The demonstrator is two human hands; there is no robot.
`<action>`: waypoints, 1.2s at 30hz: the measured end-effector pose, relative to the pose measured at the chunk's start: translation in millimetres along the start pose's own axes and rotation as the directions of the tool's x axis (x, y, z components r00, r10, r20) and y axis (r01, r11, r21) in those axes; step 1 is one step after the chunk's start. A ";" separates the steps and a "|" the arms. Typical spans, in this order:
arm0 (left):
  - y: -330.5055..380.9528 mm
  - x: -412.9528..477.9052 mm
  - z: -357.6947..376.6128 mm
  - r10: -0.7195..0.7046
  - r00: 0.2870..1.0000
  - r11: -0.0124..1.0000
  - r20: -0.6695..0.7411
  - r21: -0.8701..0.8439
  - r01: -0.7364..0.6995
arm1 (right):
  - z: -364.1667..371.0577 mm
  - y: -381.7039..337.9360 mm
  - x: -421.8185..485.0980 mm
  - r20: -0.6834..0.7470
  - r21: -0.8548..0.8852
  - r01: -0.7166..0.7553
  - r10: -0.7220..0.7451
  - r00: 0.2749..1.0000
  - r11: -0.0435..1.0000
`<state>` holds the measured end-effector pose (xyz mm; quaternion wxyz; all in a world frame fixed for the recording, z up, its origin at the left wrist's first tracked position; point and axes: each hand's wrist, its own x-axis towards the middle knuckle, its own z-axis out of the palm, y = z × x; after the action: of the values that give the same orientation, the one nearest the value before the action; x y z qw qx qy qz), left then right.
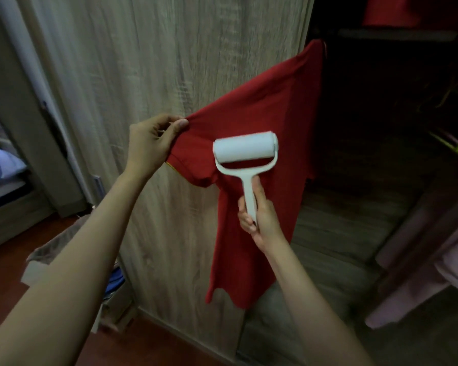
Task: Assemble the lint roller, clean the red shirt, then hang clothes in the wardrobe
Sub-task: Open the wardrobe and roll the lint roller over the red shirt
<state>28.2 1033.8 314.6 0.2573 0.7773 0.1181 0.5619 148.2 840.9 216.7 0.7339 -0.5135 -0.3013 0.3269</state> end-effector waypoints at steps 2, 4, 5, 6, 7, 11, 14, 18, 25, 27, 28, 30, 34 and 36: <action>6.0 -3.2 -4.5 0.017 1.000 1.000 -0.007 0.002 -0.017 | -9.1 10.5 -8.3 0.060 0.091 -0.037 0.031 0.998 0.995; 13.1 -11.2 -8.3 0.022 1.000 1.000 -0.009 -0.008 -0.022 | -9.6 4.1 -10.4 0.136 0.142 -0.053 0.033 0.990 0.988; 16.5 -16.6 -9.9 0.023 1.000 1.000 -0.010 -0.020 -0.023 | -6.9 -4.1 -8.5 0.174 0.155 -0.050 0.022 0.984 0.987; 19.7 -22.0 -11.0 0.025 1.000 0.999 -0.011 -0.035 -0.026 | -3.2 -12.5 -5.6 0.205 0.162 -0.045 0.011 0.979 0.986; 22.5 -26.8 -12.0 0.029 0.999 0.998 -0.015 -0.047 -0.029 | 0.4 -18.9 -3.2 0.231 0.168 -0.045 0.006 0.973 0.985; 34.2 -36.4 -14.6 0.027 0.999 0.995 -0.033 -0.094 -0.030 | -11.3 9.7 -16.8 0.274 0.167 -0.143 0.094 0.957 0.976; 41.4 -39.4 -16.2 0.034 0.999 0.993 -0.042 -0.114 -0.039 | -20.4 37.6 -35.2 0.257 0.146 -0.231 0.189 0.948 0.962; 42.9 -40.5 -15.8 0.026 0.998 0.992 -0.057 -0.126 -0.034 | -4.5 -7.8 -14.2 0.314 0.208 -0.178 0.107 0.943 0.962; 40.3 -35.2 -15.8 -0.003 0.998 0.992 -0.056 -0.125 -0.004 | -24.9 35.8 -17.7 0.289 0.178 -0.224 0.167 0.943 0.958; 40.1 -35.5 -14.9 0.002 0.998 0.993 -0.058 -0.116 -0.009 | -26.7 31.1 -17.6 0.267 0.171 -0.220 0.170 0.949 0.960; 40.1 -36.0 -14.6 0.000 0.998 0.993 -0.059 -0.115 -0.007 | -24.3 20.1 -14.4 0.271 0.177 -0.199 0.147 0.951 0.964; 41.3 -37.6 -14.7 -0.007 0.998 0.994 -0.062 -0.109 0.000 | -18.9 -4.8 -5.7 0.283 0.193 -0.139 0.080 0.956 0.971; 48.5 -43.1 -16.2 -0.017 0.998 0.996 -0.064 -0.084 0.012 | -28.2 -4.4 1.7 0.317 0.251 -0.113 0.029 0.948 0.961; 55.8 -47.4 -17.0 -0.025 0.998 0.998 -0.065 -0.064 0.021 | -44.2 26.8 -7.7 0.342 0.271 -0.174 0.074 0.937 0.947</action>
<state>-9.6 969.2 309.8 0.2844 0.7482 0.1176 0.5877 173.4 817.2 177.6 0.7199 -0.3542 -0.3333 0.4952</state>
